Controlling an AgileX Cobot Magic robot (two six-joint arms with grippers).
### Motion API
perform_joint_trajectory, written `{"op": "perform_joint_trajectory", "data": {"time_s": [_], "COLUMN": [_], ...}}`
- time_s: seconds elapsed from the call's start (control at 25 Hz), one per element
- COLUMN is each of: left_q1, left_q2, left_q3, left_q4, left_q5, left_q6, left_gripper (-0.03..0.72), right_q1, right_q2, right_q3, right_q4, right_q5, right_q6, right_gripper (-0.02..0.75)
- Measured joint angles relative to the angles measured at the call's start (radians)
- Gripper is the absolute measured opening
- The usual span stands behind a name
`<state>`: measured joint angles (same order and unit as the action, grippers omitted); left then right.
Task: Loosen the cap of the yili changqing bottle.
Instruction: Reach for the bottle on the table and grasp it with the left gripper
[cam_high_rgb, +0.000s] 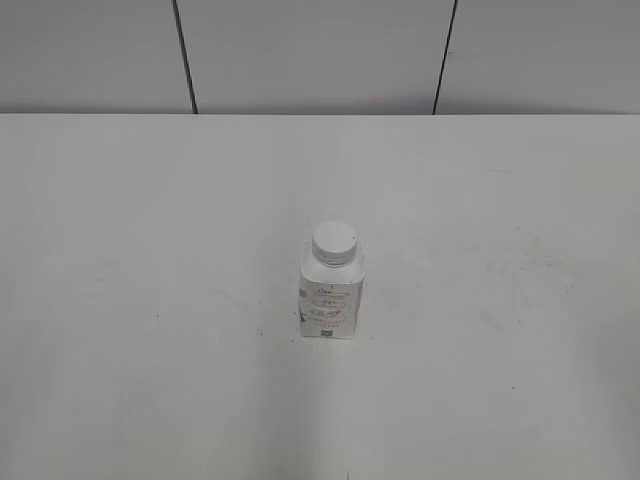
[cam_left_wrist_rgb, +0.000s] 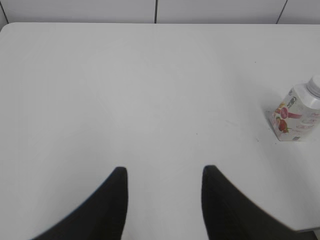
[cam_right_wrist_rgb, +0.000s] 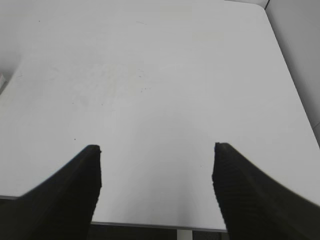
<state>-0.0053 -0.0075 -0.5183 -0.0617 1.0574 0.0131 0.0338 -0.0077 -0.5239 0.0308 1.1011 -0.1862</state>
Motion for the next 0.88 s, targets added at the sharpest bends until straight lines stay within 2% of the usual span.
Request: {"op": "perform_joint_trajectory", "data": {"time_s": [0.88], "left_q1": [0.000], "left_q2": [0.000], "left_q3": [0.000], "left_q4": [0.000], "left_q5": [0.000], "left_q6": [0.000], "left_gripper": [0.312], "right_q1": [0.000], "right_q2": [0.000], "right_q3": [0.000], "right_q4": [0.000], "right_q5": [0.000], "right_q6": [0.000], "right_gripper": [0.550]}}
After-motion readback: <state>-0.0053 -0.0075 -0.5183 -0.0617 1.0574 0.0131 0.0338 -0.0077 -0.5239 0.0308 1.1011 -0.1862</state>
